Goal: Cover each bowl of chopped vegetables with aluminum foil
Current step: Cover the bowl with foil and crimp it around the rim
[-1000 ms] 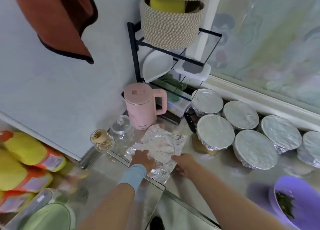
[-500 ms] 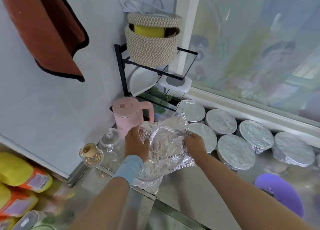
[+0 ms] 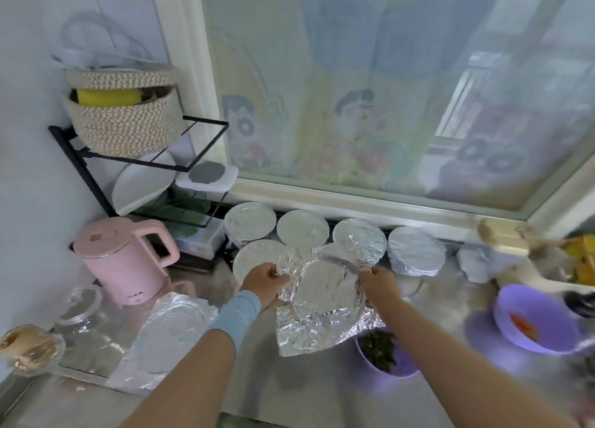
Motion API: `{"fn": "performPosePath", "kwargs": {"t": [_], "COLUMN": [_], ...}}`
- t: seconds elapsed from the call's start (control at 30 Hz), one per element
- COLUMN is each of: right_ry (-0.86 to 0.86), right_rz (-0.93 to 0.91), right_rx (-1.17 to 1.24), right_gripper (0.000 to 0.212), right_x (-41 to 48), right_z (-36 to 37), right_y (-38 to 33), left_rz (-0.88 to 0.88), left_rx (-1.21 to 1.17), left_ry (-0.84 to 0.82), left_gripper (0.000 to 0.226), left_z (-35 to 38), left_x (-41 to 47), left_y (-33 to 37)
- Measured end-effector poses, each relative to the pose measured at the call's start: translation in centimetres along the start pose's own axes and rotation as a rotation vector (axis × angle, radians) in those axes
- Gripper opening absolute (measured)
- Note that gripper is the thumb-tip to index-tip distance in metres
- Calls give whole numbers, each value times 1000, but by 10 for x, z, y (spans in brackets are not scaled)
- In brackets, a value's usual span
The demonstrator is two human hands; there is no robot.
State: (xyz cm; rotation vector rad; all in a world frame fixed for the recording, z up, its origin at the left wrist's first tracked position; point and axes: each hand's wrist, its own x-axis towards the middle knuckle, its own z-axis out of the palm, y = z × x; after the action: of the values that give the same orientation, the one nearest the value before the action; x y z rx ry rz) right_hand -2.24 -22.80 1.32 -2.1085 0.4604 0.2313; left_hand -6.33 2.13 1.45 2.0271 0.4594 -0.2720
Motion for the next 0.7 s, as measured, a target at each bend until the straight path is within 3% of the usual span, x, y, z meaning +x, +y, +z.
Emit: {"fn": "performPosePath", "kwargs": {"t": [0.23,0.33,0.43,0.5,0.6,0.7], "right_ry": [15,26,22,11,-4,-16], "right_rz": [-5,3,12,6,3,-15], "right_rx": [-128,-129,-104,-96,-82,-170], "right_gripper": [18,21,21,21,22,19], "right_x": [30,36,40,40,41,42], "right_z": [-92,-111,-119,-117,-106,-93], "right_y": [89,120,141,149,155,158], "left_rz": [-61,-117,30,195,325,269], "left_rx": [166,63,170,266,453,560], "left_ry": [-88,-13,201,237,124,-40], "left_gripper": [19,39,38,30,30,41], "left_z": [120,158,182,192,204,206], "left_x": [-13,-23,-28,-33,-36,-32], "left_y": [45,52,51,52,50,35]}}
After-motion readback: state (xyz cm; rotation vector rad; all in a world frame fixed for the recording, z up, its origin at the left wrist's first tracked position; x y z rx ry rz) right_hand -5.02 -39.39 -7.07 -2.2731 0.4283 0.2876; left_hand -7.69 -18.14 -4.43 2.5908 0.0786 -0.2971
